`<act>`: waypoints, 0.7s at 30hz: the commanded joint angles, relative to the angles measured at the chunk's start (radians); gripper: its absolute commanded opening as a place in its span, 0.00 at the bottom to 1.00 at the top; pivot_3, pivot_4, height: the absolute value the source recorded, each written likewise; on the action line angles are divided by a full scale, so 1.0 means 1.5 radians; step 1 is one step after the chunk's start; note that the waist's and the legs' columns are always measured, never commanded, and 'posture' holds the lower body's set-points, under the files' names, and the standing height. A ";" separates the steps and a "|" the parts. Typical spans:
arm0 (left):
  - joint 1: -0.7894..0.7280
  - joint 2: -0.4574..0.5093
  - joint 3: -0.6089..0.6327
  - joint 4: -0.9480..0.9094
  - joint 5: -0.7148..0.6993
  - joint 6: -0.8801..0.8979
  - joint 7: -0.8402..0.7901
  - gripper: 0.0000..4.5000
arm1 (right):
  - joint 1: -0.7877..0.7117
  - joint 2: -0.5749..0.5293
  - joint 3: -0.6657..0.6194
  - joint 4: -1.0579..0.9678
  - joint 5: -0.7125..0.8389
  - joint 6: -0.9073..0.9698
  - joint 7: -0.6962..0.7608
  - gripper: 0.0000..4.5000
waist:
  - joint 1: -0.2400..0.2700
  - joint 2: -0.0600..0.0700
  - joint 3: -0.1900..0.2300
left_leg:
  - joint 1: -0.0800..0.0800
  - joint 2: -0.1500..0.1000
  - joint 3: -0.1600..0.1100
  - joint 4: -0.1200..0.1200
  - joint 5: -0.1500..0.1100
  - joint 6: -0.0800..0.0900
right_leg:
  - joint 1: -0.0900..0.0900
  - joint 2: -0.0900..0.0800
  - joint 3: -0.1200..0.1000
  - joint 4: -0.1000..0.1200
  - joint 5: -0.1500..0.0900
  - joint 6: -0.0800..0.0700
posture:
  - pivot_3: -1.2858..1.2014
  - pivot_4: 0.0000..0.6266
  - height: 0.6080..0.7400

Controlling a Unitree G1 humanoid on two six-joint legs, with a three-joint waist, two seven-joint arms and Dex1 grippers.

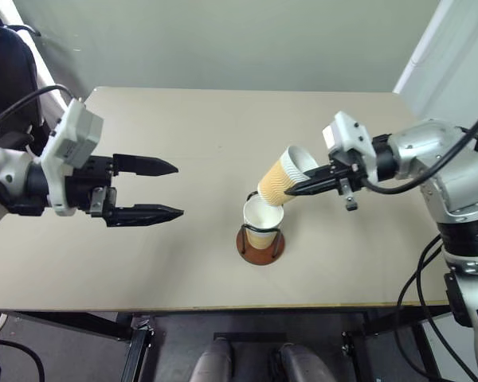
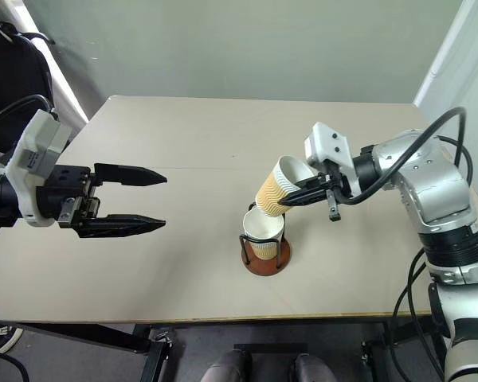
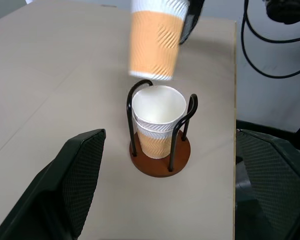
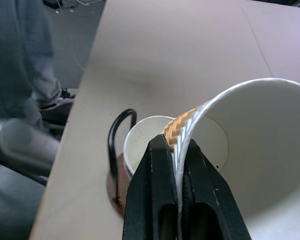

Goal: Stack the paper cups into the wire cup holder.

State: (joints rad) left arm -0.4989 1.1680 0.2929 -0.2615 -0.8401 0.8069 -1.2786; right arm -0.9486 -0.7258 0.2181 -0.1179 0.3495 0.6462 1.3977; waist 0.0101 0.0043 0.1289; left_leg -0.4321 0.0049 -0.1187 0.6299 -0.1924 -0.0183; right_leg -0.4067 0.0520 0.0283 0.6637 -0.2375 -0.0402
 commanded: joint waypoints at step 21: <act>0.014 0.008 0.015 -0.014 0.011 -0.012 0.003 1.00 | 0.004 0.012 0.071 -0.076 -0.022 -0.020 -0.033 0.01 | 0.000 0.000 0.000 | -0.002 0.000 0.000 0.000 0.000 0.000 | -0.001 0.000 0.000 0.000 0.000 0.000 | 0.52 0.24 1.00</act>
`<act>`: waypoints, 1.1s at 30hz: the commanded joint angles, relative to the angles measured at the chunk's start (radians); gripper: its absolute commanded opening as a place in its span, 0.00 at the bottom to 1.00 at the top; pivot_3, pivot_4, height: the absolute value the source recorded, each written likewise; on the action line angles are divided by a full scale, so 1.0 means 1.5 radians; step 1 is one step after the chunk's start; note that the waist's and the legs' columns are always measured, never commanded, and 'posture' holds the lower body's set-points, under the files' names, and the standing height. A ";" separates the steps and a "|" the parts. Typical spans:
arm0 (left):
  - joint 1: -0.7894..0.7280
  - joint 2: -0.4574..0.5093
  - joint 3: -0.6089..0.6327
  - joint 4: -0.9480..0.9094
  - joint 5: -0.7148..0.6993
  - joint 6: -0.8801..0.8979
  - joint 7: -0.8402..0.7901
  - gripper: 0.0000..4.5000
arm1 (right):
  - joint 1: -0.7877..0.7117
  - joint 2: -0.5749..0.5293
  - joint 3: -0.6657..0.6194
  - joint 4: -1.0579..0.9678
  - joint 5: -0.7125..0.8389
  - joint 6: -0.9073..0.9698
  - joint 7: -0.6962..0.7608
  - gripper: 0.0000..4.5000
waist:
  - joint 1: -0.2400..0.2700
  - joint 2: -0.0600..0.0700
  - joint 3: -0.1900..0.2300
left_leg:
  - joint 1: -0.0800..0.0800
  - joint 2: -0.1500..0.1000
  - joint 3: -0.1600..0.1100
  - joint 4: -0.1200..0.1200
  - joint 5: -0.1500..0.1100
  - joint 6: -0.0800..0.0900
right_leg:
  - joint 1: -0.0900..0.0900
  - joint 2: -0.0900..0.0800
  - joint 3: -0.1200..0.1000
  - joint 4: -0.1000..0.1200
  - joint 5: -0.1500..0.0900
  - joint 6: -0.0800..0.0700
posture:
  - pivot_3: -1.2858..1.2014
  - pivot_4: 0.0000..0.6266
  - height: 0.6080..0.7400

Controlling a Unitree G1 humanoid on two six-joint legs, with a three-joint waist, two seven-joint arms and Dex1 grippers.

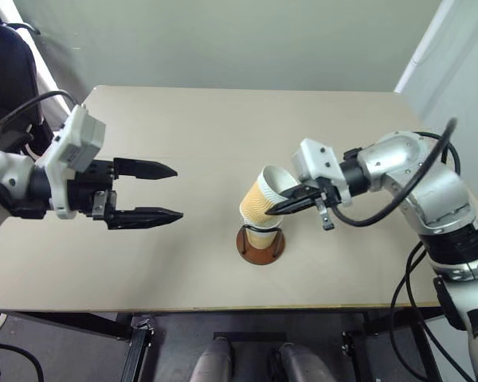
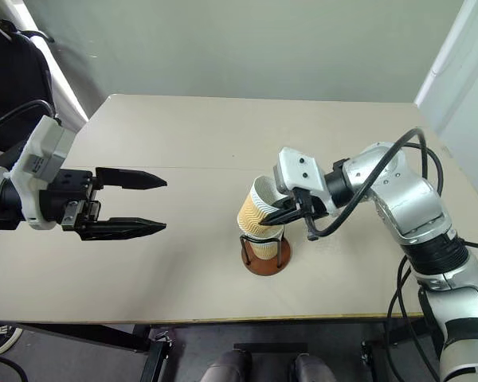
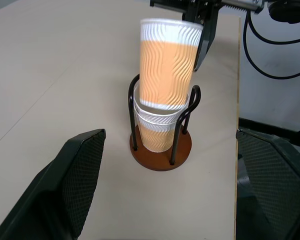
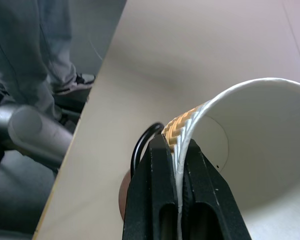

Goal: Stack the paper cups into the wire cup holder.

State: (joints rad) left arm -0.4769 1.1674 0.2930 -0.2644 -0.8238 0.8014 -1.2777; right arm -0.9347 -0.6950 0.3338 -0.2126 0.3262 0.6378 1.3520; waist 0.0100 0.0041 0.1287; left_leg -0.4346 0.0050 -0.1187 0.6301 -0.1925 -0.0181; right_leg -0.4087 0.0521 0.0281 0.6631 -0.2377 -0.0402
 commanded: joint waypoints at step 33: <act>0.017 0.008 0.038 0.040 0.033 -0.055 -0.005 1.00 | 0.022 -0.183 -0.259 0.285 0.084 -0.040 0.088 0.99 | 0.009 -0.001 0.000 | 0.000 0.000 0.000 0.000 0.000 0.000 | 0.000 0.000 0.000 0.000 0.000 0.000 | 0.52 0.24 1.00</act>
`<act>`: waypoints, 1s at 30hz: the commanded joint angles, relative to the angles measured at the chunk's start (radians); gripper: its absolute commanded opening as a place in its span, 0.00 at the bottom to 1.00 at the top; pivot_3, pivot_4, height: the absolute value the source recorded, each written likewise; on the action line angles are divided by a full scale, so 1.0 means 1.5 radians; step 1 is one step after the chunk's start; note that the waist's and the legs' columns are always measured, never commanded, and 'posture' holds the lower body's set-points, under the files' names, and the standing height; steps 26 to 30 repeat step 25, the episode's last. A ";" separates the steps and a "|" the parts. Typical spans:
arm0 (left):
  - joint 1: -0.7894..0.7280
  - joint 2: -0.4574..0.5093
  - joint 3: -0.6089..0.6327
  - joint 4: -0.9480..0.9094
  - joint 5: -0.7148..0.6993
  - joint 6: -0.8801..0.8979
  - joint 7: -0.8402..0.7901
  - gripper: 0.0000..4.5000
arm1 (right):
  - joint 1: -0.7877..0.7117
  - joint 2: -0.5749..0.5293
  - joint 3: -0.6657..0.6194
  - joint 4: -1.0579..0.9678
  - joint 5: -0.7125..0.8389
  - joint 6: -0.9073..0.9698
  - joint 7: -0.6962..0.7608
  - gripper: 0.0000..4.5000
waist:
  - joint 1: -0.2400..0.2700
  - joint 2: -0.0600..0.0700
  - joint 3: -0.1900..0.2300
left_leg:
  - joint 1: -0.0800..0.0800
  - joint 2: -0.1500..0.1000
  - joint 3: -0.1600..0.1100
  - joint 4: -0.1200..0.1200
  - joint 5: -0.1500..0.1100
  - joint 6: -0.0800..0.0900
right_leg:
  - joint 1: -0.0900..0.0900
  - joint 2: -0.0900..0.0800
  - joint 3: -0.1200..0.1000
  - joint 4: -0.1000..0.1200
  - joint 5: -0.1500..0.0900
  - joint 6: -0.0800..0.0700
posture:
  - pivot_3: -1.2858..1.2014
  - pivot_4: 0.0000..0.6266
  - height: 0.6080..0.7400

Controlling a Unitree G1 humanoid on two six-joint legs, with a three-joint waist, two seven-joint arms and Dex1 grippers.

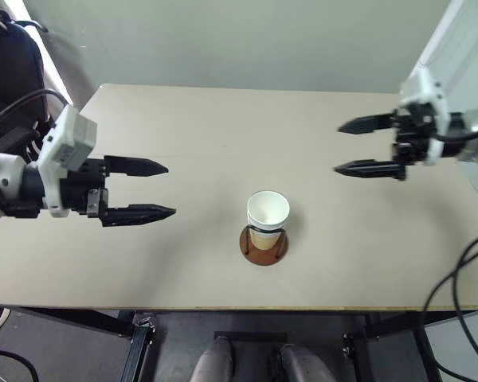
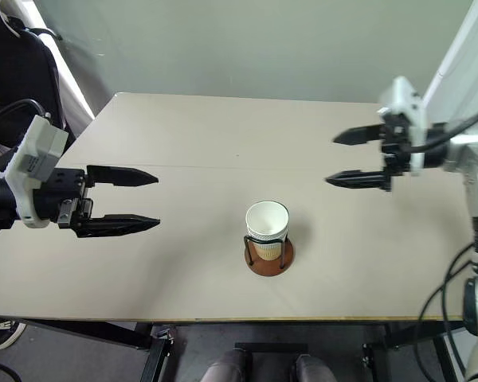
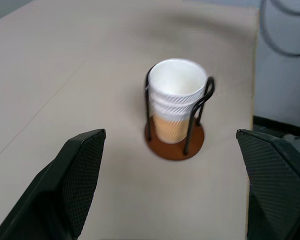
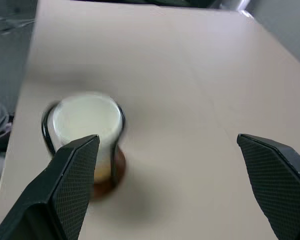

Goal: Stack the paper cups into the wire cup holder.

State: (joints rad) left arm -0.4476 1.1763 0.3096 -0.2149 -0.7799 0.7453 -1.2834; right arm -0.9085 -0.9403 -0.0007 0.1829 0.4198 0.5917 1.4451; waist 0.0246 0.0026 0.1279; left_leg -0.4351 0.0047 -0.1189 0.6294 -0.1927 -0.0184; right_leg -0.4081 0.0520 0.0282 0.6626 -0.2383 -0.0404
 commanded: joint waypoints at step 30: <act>0.028 -0.032 0.034 0.078 0.032 -0.062 0.011 1.00 | 0.052 -0.033 -0.049 0.054 0.024 -0.023 0.016 0.99 | -0.007 0.000 0.000 | 0.000 0.000 0.000 0.000 0.000 0.000 | 0.000 0.000 0.000 0.001 0.000 0.001 | 0.52 0.24 1.00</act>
